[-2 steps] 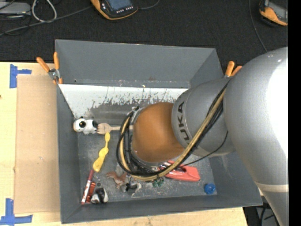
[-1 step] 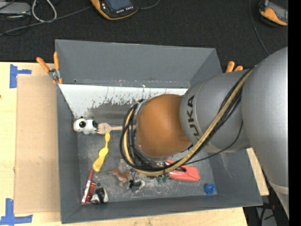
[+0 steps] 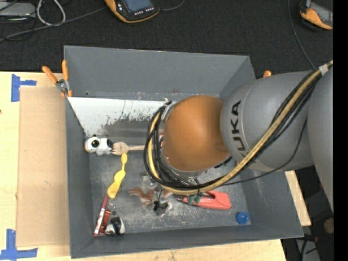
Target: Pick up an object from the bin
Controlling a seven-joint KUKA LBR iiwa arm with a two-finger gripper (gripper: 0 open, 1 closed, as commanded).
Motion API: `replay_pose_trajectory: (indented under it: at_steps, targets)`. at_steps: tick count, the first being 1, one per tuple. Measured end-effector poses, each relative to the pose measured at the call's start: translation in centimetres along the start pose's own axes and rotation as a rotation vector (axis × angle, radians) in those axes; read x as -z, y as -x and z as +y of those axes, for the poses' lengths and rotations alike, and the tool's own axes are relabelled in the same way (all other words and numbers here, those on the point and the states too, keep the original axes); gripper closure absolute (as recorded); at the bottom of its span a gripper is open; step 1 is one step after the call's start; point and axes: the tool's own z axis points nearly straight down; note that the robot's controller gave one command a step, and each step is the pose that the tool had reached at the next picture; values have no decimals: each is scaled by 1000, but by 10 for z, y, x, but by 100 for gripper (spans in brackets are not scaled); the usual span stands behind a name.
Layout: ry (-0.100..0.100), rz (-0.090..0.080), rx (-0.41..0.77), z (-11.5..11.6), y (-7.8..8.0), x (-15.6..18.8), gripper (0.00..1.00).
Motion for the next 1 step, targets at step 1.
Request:
replay_pose_trajectory:
  at_steps: [1]
  targets:
    - [0,-9,-1,0,2,34,100]
